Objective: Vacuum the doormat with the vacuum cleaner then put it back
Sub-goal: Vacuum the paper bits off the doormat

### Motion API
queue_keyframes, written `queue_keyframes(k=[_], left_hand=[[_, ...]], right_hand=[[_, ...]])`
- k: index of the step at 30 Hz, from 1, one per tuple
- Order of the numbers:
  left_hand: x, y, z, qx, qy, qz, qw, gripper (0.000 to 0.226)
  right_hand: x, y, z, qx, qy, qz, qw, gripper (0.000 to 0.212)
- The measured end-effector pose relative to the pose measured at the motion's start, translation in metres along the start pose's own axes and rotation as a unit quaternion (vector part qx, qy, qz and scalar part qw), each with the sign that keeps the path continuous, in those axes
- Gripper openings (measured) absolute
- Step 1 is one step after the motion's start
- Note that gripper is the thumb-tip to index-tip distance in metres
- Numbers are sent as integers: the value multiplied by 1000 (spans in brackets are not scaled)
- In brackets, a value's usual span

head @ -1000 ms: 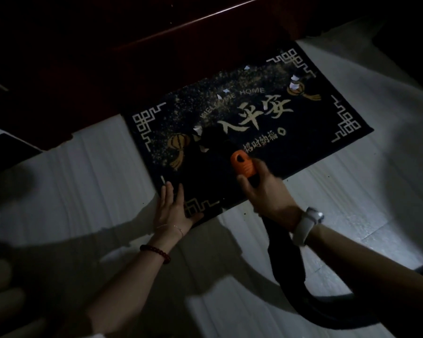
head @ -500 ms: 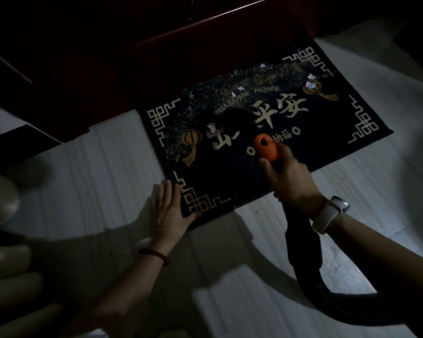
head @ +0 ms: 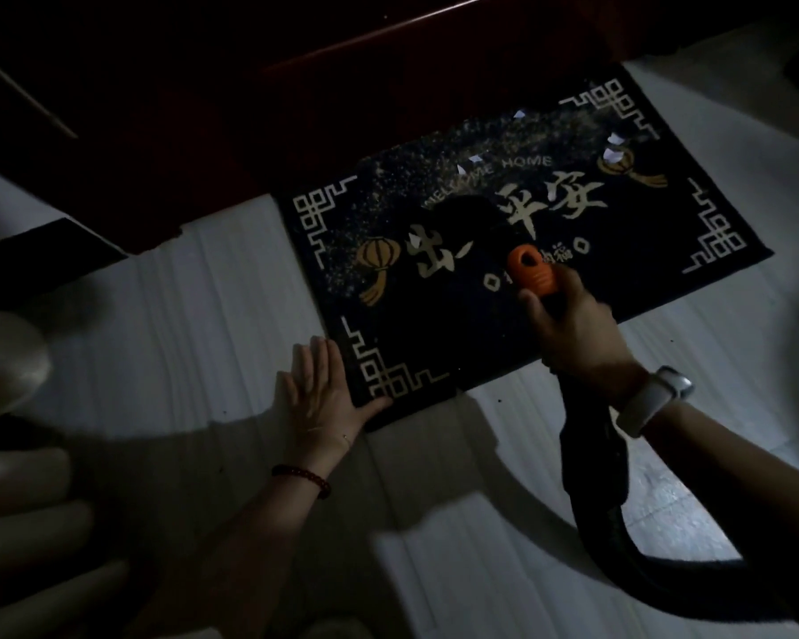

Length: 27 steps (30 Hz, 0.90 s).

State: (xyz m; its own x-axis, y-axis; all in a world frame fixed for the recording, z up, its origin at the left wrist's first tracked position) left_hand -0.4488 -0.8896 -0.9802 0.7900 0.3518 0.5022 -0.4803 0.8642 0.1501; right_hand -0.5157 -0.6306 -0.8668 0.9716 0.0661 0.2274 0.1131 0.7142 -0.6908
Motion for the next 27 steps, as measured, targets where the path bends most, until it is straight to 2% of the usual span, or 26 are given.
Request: queue_keyframes(k=[2,5,7,10,14,17,27], left_hand=[[-2,1,2,-13,-3,-5,1000,112],[-3,4,5,-29,-13,-8,999,115],[-3,3,6,-34,-13,-11,999,115],[-3,2,5,-24,-17,-8,1000,116],[-5,1,3,-25,-21,-8,999,115],[-5,2,4,-28,-24,-8,999,114],[-1,5,7,-28,-31,-5,999,114]], right_hand=[[6,-7,-14,25,-21,22,999,57],[36,-28,-54,103,-111,85,985,61],[48,-34,-63,115,-142,110,977,61],[34,-29,-49,77,-114,109,984,59],[-1,-8,-8,1,-5,19,1000,55],[-12,-1,13,3,36,8,999,52],[8,-15,-30,1,-69,58,996,56]])
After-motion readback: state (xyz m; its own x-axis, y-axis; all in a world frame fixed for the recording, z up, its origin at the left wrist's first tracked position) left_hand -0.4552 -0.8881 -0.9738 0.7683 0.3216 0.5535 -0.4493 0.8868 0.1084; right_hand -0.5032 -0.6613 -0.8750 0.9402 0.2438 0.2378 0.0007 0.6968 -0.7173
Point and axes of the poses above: each hand's wrist, its own x-axis away from the middle knuckle, its own z-axis out of the back of the hand, y = z × x, the point moved 3 cm from there along -x, towards the middle knuckle, and after that the axes turned 13 degrees about z, right-handed, at the moved point
